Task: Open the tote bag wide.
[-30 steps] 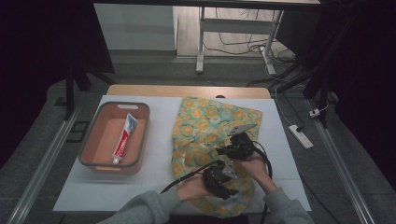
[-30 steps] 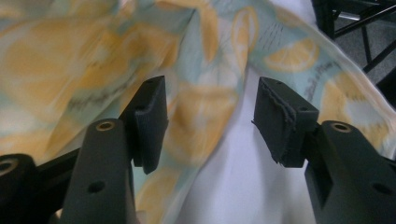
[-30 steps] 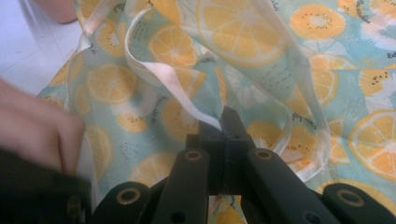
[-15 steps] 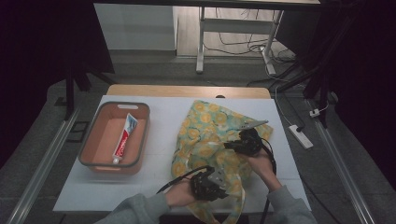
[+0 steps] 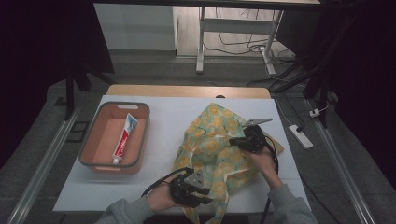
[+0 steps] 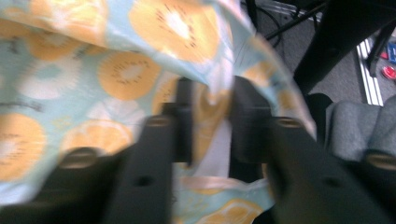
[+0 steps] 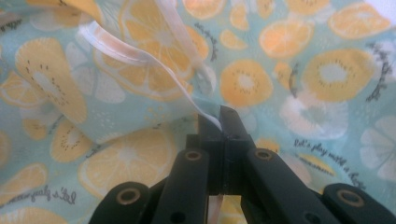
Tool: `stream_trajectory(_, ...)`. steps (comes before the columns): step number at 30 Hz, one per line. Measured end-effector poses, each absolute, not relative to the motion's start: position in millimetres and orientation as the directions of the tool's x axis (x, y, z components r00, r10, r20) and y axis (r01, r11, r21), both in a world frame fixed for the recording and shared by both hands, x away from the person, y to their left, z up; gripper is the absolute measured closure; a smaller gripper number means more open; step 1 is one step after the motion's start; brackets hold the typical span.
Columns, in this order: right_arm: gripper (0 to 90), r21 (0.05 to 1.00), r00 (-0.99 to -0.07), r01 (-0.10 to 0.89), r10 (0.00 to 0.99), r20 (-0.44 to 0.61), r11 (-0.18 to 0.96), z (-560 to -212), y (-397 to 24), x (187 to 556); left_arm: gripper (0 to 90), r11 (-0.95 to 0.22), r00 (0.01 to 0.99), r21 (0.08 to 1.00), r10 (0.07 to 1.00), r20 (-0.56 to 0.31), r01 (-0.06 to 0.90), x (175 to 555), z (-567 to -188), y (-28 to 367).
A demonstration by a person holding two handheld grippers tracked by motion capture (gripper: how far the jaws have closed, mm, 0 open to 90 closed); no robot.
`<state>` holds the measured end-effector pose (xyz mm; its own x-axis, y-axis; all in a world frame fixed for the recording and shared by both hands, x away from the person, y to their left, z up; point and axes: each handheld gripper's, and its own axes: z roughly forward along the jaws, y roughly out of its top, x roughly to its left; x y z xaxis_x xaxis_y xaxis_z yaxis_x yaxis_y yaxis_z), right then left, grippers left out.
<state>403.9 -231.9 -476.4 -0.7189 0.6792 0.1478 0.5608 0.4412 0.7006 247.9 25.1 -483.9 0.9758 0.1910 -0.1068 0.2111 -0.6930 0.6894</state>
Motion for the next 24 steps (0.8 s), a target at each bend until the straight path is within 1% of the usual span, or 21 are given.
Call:
stream_trajectory(1, 89.3, 0.698, -0.72, 0.563, 0.677, 0.151, 0.443, -478.0, -232.6, 403.6, 48.4, -0.681, 0.972, 0.699, 0.216, -0.095, 0.219, 249.5, -480.3, 28.4)
stream_trajectory(3, 89.3, 0.696, -0.723, 0.563, 0.674, 0.153, 0.446, -478.9, -233.0, 403.0, 46.9, -0.664, 0.955, 0.711, 0.295, -0.038, 0.233, 254.9, -471.1, 37.4)
stream_trajectory(4, 89.3, 0.699, -0.729, 0.556, 0.668, 0.149, 0.45, -478.8, -233.1, 401.4, 44.3, -0.649, 0.938, 0.719, 0.347, -0.011, 0.249, 258.4, -466.2, 42.9)
stream_trajectory(5, 89.3, 0.699, -0.729, 0.556, 0.668, 0.149, 0.45, -478.8, -233.1, 401.4, 44.3, -0.624, 0.92, 0.732, 0.393, -0.011, 0.275, 263.0, -461.2, 49.0)
stream_trajectory(6, 89.3, 0.701, -0.731, 0.553, 0.667, 0.148, 0.45, -478.2, -233.0, 400.7, 42.9, -0.596, 0.9, 0.745, 0.435, -0.013, 0.299, 267.8, -456.5, 55.2)
stream_trajectory(8, 89.3, 0.705, -0.735, 0.547, 0.662, 0.147, 0.451, -476.7, -232.3, 399.6, 38.9, -0.566, 0.854, 0.753, 0.519, 0.01, 0.335, 276.4, -449.7, 65.2)
stream_trajectory(11, 89.3, 0.704, -0.736, 0.548, 0.66, 0.148, 0.453, -477.1, -231.9, 399.5, 38.2, -0.545, 0.796, 0.753, 0.603, 0.046, 0.369, 286.0, -447.4, 74.8)
stream_trajectory(13, 89.3, 0.703, -0.737, 0.548, 0.66, 0.149, 0.453, -477.2, -232.5, 399.4, 38.6, -0.543, 0.78, 0.744, 0.624, 0.048, 0.389, 291.2, -448.5, 77.6)
stream_trajectory(15, 89.3, 0.705, -0.738, 0.547, 0.658, 0.15, 0.452, -477.2, -232.9, 399.4, 39.4, -0.564, 0.755, 0.72, 0.65, 0.085, 0.405, 297.0, -453.1, 75.6)
stream_trajectory(17, 89.3, 0.706, -0.738, 0.546, 0.658, 0.151, 0.451, -477.0, -233.3, 399.4, 43.9, -0.587, 0.755, 0.69, 0.65, 0.091, 0.423, 304.8, -459.6, 72.4)
stream_trajectory(18, 89.3, 0.706, -0.738, 0.546, 0.657, 0.151, 0.451, -476.8, -233.2, 399.2, 48.7, -0.593, 0.756, 0.68, 0.649, 0.087, 0.431, 308.2, -462.7, 70.8)
stream_trajectory(19, 89.3, 0.706, -0.739, 0.545, 0.657, 0.149, 0.453, -476.8, -233.1, 399.0, 55.1, -0.599, 0.756, 0.67, 0.649, 0.087, 0.438, 310.7, -465.1, 69.6)
stream_trajectory(21, 89.3, 0.705, -0.739, 0.545, 0.658, 0.148, 0.453, -476.3, -233.5, 398.4, 75.2, -0.62, 0.762, 0.65, 0.641, 0.096, 0.44, 314.7, -468.1, 70.2)
stream_trajectory(22, 89.3, 0.705, -0.737, 0.547, 0.659, 0.149, 0.452, -475.8, -234.2, 397.9, 82.2, -0.62, 0.763, 0.645, 0.64, 0.087, 0.447, 316.7, -468.7, 72.6)
stream_trajectory(23, 89.3, 0.708, -0.738, 0.544, 0.659, 0.148, 0.45, -475.5, -235.2, 397.7, 86.9, -0.615, 0.763, 0.643, 0.643, 0.074, 0.456, 318.8, -468.7, 76.2)
stream_trajectory(24, 89.3, 0.709, -0.737, 0.545, 0.659, 0.15, 0.448, -475.1, -236.6, 397.5, 88.2, -0.61, 0.757, 0.642, 0.649, 0.069, 0.464, 320.3, -467.9, 80.4)
